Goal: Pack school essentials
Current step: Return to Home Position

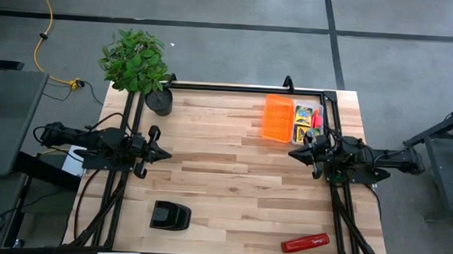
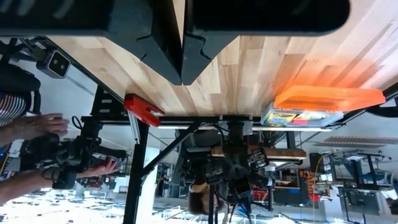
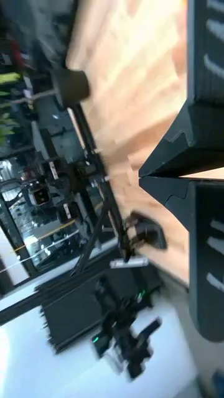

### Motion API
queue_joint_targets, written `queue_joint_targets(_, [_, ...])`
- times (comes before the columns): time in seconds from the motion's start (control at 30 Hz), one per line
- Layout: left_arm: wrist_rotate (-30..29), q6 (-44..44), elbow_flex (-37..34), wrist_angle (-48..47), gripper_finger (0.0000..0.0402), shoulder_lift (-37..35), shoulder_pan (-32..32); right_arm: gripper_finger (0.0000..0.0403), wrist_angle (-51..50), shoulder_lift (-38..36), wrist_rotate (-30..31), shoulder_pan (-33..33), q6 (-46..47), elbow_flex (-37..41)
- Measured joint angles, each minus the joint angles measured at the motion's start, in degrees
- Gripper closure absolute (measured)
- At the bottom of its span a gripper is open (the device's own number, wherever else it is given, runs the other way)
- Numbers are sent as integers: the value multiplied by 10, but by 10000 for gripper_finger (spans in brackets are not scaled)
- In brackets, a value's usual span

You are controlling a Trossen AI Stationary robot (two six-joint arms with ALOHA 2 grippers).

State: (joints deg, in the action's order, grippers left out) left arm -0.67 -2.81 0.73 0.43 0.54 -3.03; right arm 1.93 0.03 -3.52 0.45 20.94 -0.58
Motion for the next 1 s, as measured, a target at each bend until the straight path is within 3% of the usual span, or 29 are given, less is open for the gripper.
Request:
queue_joint_targets(0.17, [0, 0, 0, 1, 401, 3, 0, 402, 5, 0, 28, -23, -222, 0])
queue_joint_targets(0.23, [0, 0, 0, 0, 401, 3, 0, 402, 3, 0, 50, -31, -269, 0])
queue_joint_targets(0.33, [0, 0, 0, 0, 401, 3, 0, 402, -5, 0, 75, -41, -246, 0])
queue_joint_targets(0.73, [0, 0, 0, 0, 401, 3, 0, 402, -5, 0, 67, -56, -245, 0])
queue_joint_targets(1.0, [0, 0, 0, 0, 401, 3, 0, 402, -6, 16, 66, -56, -182, 0])
